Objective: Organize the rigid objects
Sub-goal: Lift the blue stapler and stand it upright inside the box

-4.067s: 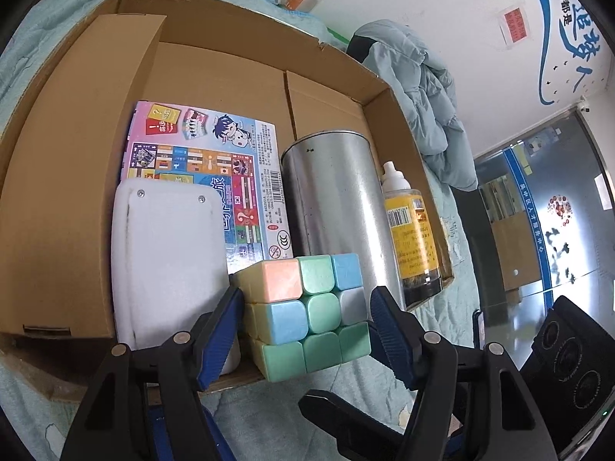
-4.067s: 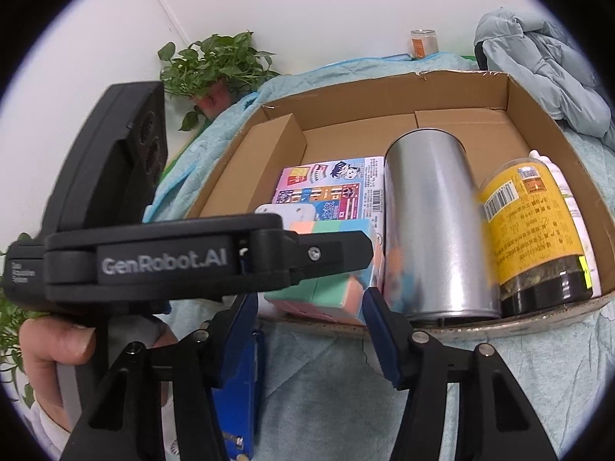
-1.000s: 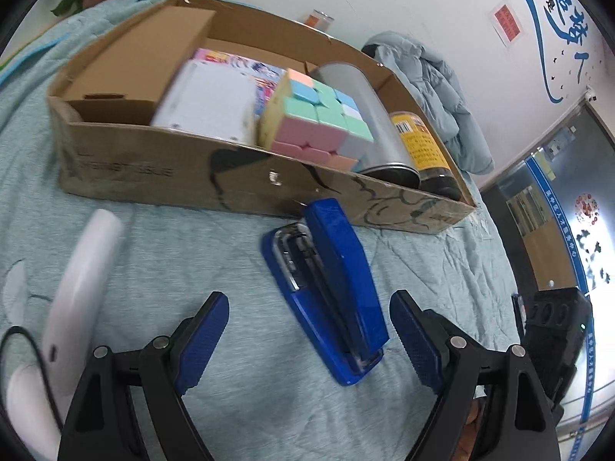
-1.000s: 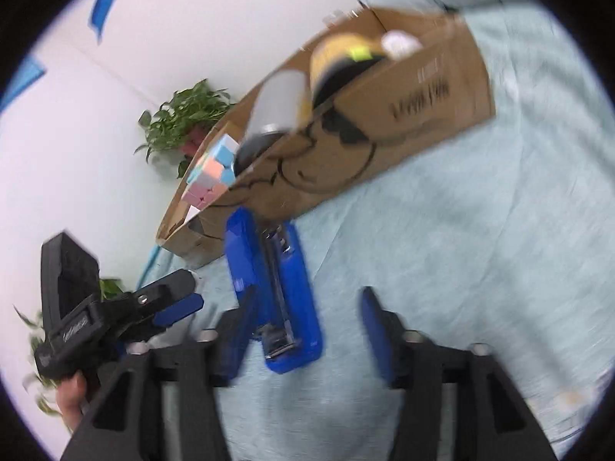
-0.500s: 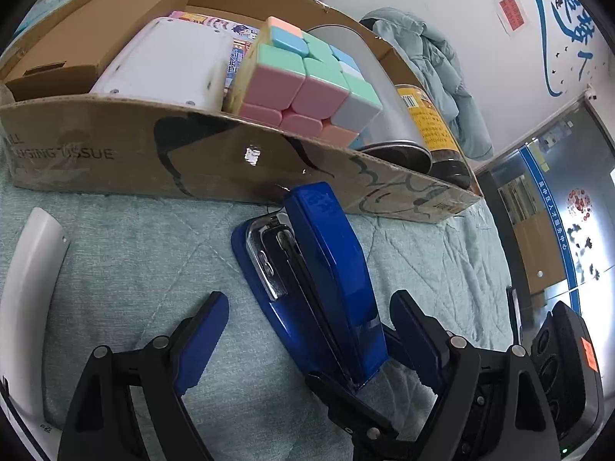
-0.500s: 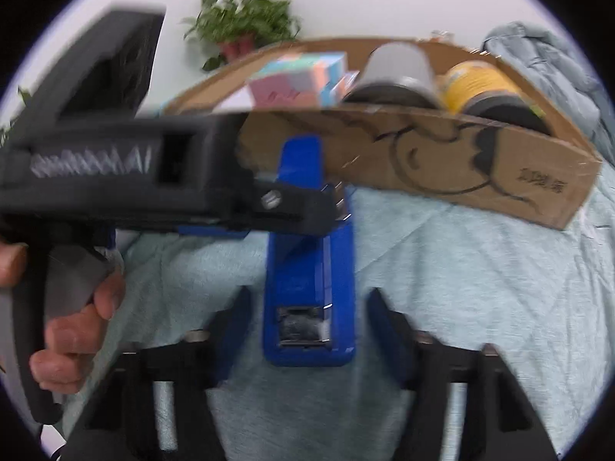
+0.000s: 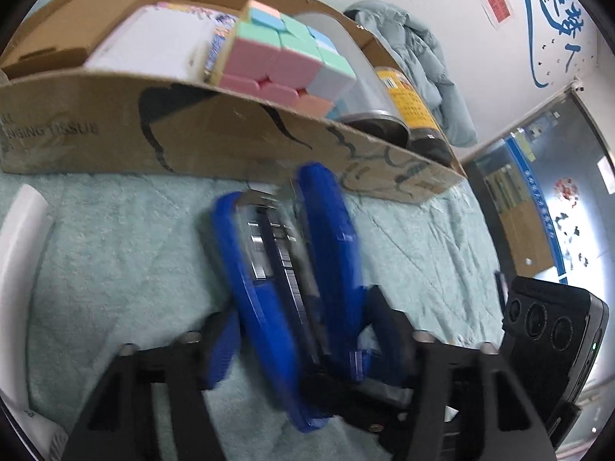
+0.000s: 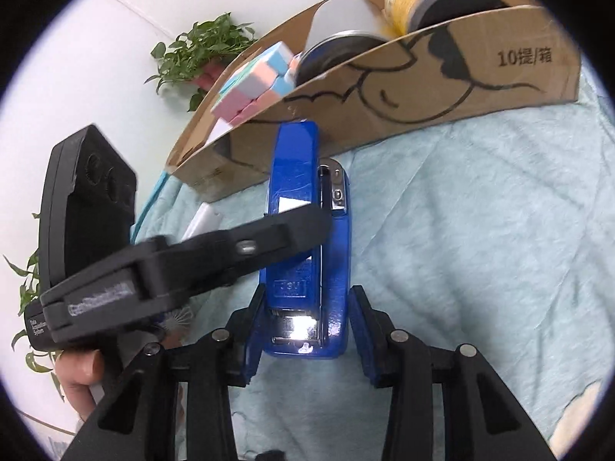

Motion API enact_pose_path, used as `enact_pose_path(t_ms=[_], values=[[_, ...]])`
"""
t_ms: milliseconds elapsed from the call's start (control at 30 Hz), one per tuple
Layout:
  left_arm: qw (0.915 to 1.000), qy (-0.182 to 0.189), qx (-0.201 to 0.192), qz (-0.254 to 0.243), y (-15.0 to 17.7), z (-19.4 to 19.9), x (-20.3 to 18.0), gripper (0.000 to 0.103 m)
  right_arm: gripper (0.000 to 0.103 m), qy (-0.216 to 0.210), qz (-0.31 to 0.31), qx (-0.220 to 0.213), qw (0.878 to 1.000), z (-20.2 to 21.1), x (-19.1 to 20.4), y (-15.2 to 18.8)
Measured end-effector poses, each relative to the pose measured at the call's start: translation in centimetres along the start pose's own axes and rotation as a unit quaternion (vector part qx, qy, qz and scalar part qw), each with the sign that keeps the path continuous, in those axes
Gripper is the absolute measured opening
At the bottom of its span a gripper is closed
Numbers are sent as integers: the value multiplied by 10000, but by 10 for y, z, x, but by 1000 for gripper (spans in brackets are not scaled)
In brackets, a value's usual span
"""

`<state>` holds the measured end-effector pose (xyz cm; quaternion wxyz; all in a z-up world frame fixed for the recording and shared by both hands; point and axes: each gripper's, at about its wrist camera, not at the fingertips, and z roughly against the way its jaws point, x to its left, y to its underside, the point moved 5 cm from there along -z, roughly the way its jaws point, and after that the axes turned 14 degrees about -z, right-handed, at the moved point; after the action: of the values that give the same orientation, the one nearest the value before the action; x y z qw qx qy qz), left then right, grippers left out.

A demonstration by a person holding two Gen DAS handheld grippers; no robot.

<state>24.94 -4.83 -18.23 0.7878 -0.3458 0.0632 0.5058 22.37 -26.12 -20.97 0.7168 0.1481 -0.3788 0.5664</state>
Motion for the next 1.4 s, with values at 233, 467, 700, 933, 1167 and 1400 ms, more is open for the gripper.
enact_pose_path(t_ms=[233,467,700,933,1167,1400], values=[[9998,2,-189,-52,1,12,-3,52,28,373,889,-256,9950,-2,31,-1],[9985,-53,-549,-35,-8,51,2,51,28,319,1154,-421,9919,1,58,-8],[9937,-74,-1086,-257,-50,110,-4,51,28,100,1468,-883,9852,23,107,-31],[9899,-179,-1323,-485,-96,145,-2,51,28,-26,1613,-1105,9807,36,134,-61],[9889,-152,-1349,-598,-154,154,4,51,28,-27,1625,-1189,9795,34,152,-104],[9924,-11,-1136,-466,-221,137,30,50,28,9,1538,-891,9841,17,157,-159]])
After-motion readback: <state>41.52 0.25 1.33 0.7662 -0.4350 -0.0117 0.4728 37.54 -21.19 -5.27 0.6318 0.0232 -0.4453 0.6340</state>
